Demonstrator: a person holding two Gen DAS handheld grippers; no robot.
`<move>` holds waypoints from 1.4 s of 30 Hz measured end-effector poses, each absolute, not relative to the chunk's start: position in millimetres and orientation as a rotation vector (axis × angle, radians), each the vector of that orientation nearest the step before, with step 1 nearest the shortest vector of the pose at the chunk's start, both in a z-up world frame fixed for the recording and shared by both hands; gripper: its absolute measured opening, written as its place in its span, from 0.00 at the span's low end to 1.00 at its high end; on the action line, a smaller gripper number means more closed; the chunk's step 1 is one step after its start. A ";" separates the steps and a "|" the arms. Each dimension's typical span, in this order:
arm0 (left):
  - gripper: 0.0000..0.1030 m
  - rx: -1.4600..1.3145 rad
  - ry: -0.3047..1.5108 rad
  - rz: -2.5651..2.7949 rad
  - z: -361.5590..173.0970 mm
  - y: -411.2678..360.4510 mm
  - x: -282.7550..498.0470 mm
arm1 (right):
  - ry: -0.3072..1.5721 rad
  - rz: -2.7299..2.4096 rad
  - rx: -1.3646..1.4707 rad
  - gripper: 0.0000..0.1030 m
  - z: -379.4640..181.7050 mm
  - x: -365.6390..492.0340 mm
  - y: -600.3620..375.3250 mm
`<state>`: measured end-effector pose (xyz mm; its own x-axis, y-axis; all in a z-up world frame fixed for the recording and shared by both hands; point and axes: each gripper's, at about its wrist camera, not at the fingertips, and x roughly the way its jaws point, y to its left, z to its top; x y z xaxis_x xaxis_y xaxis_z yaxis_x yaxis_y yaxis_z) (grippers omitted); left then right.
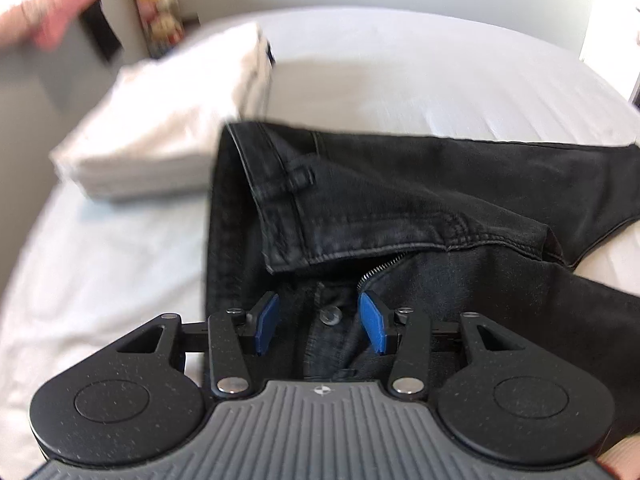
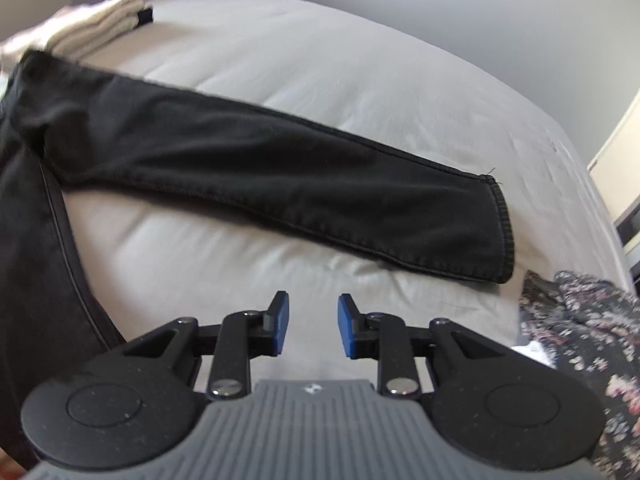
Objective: Fold clothes
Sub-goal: 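Hold the jeans waistband with the left gripper near the white stack, then open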
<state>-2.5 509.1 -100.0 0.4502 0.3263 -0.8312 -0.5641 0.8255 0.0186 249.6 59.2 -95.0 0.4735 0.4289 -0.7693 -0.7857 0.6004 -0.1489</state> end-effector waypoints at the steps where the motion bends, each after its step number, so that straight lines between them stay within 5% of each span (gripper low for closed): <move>1: 0.52 -0.303 0.965 0.553 -108.2 514.8 -0.7 | 0.764 0.785 -0.490 0.28 -91.4 248.4 62.5; 11: 0.57 -0.340 0.926 0.533 -162.8 533.6 12.0 | 0.804 0.819 -0.350 0.31 -91.7 206.2 87.0; 13: 0.44 -0.314 0.893 0.509 -162.0 527.9 10.1 | 0.807 0.806 -0.360 0.31 -94.1 201.4 88.9; 14: 0.20 -0.304 0.880 0.489 -160.8 525.1 9.0 | 0.808 0.800 -0.364 0.31 -95.1 200.0 89.6; 17: 0.00 -0.290 0.888 0.484 -157.0 520.0 7.9 | 0.814 0.776 -0.364 0.31 -96.3 200.4 91.9; 28: 0.00 -0.290 0.860 0.509 -111.0 526.8 -13.0 | 0.819 0.776 -0.337 0.34 -97.6 197.2 89.2; 31: 0.08 -0.329 0.902 0.471 -118.9 533.8 -8.8 | 0.812 0.777 -0.333 0.36 -96.6 194.3 89.2; 33: 0.25 -0.359 0.932 0.451 -126.1 537.4 -6.7 | 0.796 0.781 -0.338 0.38 -93.9 190.7 88.7; 42: 0.33 -0.599 1.034 0.416 -160.8 568.8 -8.5 | 0.784 0.764 -0.325 0.41 -90.1 188.8 83.6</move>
<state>-8.5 568.8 -160.8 0.4575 0.0434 -0.8881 -0.5841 0.7677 -0.2634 188.8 83.6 -90.1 0.4632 0.4945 -0.7355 -0.7226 0.6912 0.0096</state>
